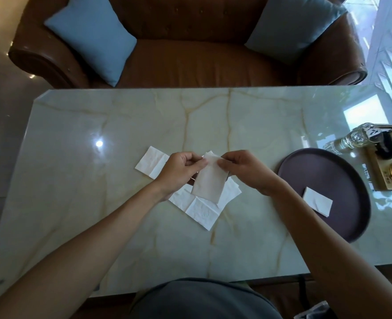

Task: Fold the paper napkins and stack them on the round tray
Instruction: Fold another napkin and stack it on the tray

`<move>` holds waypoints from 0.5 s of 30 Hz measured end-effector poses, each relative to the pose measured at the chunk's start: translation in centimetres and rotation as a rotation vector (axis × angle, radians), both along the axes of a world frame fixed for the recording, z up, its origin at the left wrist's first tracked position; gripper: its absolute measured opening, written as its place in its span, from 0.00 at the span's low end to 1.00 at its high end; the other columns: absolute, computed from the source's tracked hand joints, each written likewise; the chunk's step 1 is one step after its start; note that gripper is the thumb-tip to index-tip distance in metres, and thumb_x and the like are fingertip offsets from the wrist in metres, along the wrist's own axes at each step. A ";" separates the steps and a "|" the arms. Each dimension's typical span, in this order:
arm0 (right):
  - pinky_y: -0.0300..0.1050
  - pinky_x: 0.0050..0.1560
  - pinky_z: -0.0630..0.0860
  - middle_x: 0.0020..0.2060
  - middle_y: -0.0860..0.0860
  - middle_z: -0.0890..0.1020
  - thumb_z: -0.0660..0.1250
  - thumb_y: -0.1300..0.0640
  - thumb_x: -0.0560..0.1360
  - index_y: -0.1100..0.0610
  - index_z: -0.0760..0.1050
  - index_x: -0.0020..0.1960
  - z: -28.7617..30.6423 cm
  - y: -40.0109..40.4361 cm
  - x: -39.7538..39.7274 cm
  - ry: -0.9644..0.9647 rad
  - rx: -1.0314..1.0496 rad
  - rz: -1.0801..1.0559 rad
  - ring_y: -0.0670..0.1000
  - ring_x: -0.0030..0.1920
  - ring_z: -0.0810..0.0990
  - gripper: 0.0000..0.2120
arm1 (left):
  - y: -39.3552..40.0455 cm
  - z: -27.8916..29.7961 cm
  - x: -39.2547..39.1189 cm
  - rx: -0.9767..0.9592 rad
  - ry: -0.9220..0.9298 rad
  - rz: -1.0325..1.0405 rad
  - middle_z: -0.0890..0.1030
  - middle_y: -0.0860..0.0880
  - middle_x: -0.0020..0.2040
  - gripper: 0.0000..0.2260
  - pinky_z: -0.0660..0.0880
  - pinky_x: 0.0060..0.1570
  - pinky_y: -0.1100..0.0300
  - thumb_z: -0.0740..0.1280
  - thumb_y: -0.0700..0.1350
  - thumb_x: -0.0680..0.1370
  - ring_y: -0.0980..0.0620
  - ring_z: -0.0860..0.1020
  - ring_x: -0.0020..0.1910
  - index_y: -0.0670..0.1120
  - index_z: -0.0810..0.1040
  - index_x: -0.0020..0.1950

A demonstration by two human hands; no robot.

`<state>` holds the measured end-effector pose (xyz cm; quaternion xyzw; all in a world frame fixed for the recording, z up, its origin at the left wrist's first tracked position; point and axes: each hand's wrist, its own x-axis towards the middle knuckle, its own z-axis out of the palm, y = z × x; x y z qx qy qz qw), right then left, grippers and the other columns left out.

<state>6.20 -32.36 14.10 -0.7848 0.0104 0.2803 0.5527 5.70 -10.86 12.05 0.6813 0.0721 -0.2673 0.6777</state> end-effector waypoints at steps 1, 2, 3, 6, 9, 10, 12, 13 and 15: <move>0.35 0.41 0.77 0.35 0.48 0.84 0.64 0.58 0.83 0.63 0.82 0.44 -0.1 -0.1 0.0 0.001 -0.008 -0.004 0.45 0.36 0.82 0.13 | -0.2 -0.1 -0.1 0.006 -0.003 0.013 0.87 0.42 0.46 0.11 0.80 0.37 0.57 0.71 0.45 0.81 0.50 0.83 0.39 0.38 0.82 0.56; 0.35 0.42 0.77 0.36 0.49 0.84 0.64 0.58 0.83 0.63 0.82 0.45 -0.2 -0.2 -0.1 0.003 -0.013 -0.005 0.45 0.37 0.82 0.13 | -0.3 -0.2 -0.2 0.015 -0.007 0.028 0.86 0.44 0.44 0.11 0.80 0.36 0.57 0.71 0.46 0.80 0.51 0.83 0.38 0.38 0.82 0.54; 0.36 0.43 0.78 0.36 0.49 0.85 0.64 0.58 0.83 0.63 0.82 0.46 -0.3 -0.2 -0.1 0.007 -0.015 -0.006 0.46 0.37 0.83 0.13 | -0.5 -0.3 -0.4 0.024 -0.012 0.041 0.86 0.46 0.42 0.11 0.80 0.37 0.57 0.71 0.46 0.80 0.52 0.83 0.37 0.38 0.82 0.53; 0.37 0.45 0.79 0.36 0.48 0.86 0.63 0.58 0.84 0.62 0.83 0.46 -0.6 -0.2 -0.5 0.027 0.001 -0.012 0.46 0.38 0.84 0.14 | -0.8 -0.8 -0.9 0.018 -0.018 0.063 0.83 0.46 0.40 0.13 0.79 0.41 0.54 0.71 0.49 0.80 0.51 0.80 0.38 0.39 0.82 0.51; 0.39 0.47 0.79 0.36 0.47 0.86 0.62 0.58 0.84 0.63 0.82 0.46 -0.8 -0.3 -0.7 0.043 0.027 -0.034 0.46 0.39 0.85 0.14 | -0.5 -1.0 -1.5 -0.039 0.027 0.028 0.84 0.46 0.43 0.12 0.75 0.42 0.54 0.72 0.55 0.77 0.49 0.79 0.41 0.47 0.85 0.51; 0.39 0.47 0.79 0.36 0.47 0.86 0.61 0.59 0.84 0.65 0.82 0.46 -0.9 -0.4 -0.7 0.043 0.036 -0.045 0.46 0.39 0.85 0.15 | -0.4 -1.2 -1.7 -0.034 0.021 0.002 0.86 0.48 0.44 0.10 0.75 0.42 0.58 0.73 0.55 0.77 0.51 0.80 0.42 0.49 0.85 0.50; 0.40 0.47 0.80 0.36 0.48 0.86 0.60 0.60 0.84 0.70 0.79 0.48 -1.0 -0.6 -0.8 0.036 0.034 -0.049 0.46 0.39 0.85 0.15 | -0.2 -1.5 -2.1 0.007 -0.019 -0.037 0.87 0.52 0.44 0.09 0.75 0.43 0.63 0.73 0.53 0.76 0.57 0.82 0.41 0.48 0.86 0.49; 0.42 0.49 0.81 0.37 0.49 0.86 0.60 0.61 0.84 0.72 0.79 0.49 -1.1 -0.6 -0.8 0.033 0.025 -0.040 0.47 0.40 0.86 0.15 | -0.2 -1.6 -2.2 0.022 -0.029 -0.036 0.87 0.51 0.44 0.10 0.76 0.45 0.61 0.73 0.53 0.76 0.57 0.82 0.42 0.47 0.86 0.48; 0.44 0.51 0.81 0.38 0.52 0.86 0.60 0.60 0.84 0.72 0.78 0.50 -1.2 -0.7 -0.8 0.036 0.021 -0.035 0.48 0.41 0.86 0.15 | -0.3 -1.7 -2.3 0.028 -0.026 -0.024 0.87 0.48 0.45 0.12 0.77 0.50 0.55 0.74 0.55 0.75 0.54 0.82 0.44 0.46 0.86 0.47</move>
